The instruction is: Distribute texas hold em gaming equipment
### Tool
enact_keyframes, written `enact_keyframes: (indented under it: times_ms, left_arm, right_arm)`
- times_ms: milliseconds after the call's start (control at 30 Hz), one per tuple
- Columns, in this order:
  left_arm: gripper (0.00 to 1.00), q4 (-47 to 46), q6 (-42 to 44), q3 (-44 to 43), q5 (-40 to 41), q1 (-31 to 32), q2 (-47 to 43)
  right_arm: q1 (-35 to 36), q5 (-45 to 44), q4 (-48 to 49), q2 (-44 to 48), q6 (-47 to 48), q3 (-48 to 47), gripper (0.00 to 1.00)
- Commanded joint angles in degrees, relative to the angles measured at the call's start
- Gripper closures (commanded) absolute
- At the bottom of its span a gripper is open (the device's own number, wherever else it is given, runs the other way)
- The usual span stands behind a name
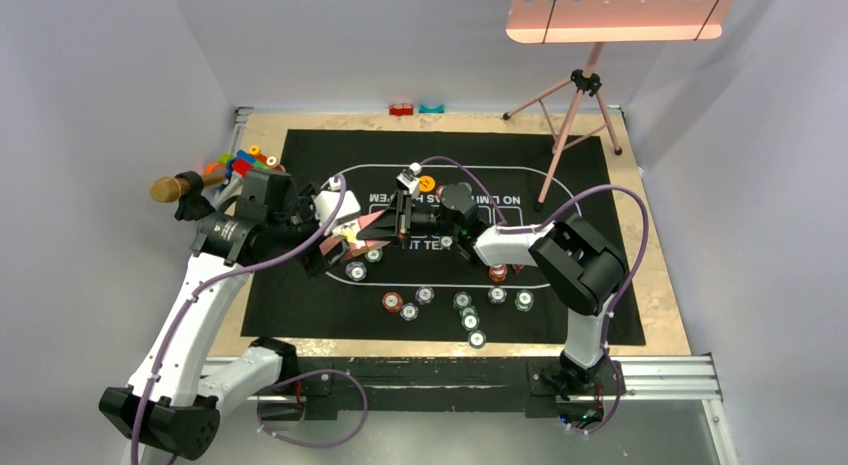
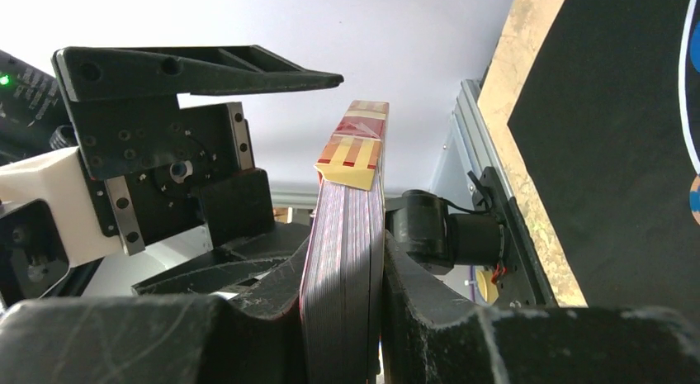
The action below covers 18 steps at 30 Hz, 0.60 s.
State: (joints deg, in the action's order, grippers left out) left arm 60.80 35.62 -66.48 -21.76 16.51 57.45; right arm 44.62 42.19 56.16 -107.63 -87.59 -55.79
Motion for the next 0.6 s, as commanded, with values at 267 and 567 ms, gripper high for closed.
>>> enact_keyframes:
  times_ms: [267, 567]
  left_arm:
    - [0.00, 1.5, 16.3, 2.5, -17.4, -5.7, 0.4]
    - [0.00, 8.4, 21.3, 0.0, -22.2, -5.7, 2.6]
  right_arm:
    - [0.6, 1.7, -2.3, 3.3, 3.9, -3.2, 0.93]
    - [0.8, 1.2, -3.6, 3.8, 4.7, -5.1, 0.93]
